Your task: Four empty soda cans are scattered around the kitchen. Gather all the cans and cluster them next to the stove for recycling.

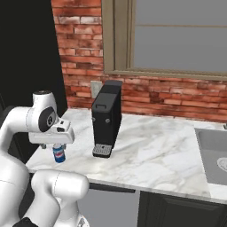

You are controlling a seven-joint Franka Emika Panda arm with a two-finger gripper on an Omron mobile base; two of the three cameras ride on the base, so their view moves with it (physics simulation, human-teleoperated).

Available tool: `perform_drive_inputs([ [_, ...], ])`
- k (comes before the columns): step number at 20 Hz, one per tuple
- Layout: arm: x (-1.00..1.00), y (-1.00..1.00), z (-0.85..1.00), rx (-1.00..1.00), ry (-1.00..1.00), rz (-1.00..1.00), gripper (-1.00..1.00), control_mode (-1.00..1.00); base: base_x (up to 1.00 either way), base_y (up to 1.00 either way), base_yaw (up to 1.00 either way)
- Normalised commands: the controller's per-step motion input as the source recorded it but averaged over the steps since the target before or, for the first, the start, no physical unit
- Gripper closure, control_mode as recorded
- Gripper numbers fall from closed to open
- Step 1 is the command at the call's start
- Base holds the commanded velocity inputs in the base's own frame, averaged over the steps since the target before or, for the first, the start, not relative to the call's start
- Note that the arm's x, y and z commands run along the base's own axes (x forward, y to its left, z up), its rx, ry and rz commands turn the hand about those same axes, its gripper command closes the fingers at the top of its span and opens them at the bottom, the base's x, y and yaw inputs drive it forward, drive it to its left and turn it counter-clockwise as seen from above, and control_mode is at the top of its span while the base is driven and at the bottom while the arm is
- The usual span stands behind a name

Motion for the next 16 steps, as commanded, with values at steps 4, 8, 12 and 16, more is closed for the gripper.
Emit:
perform_drive_inputs([
  [4,0.30,0.08,-0.09,0.06,0.00,0.05,-1.00,-1.00,0.00,0.00,0.00],
  [8,0.20,0.02,-0.14,0.05,0.00,0.04,-1.00,-1.00,0.00,0.00,0.00],
  [12,0.08,0.13,-0.29,0.00,0.00,0.03,-1.00,-1.00,0.00,0.00,0.00],
  [16,0.02,0.23,-0.25,0.00,0.00,0.03,-1.00,-1.00,0.00,0.00,0.00],
])
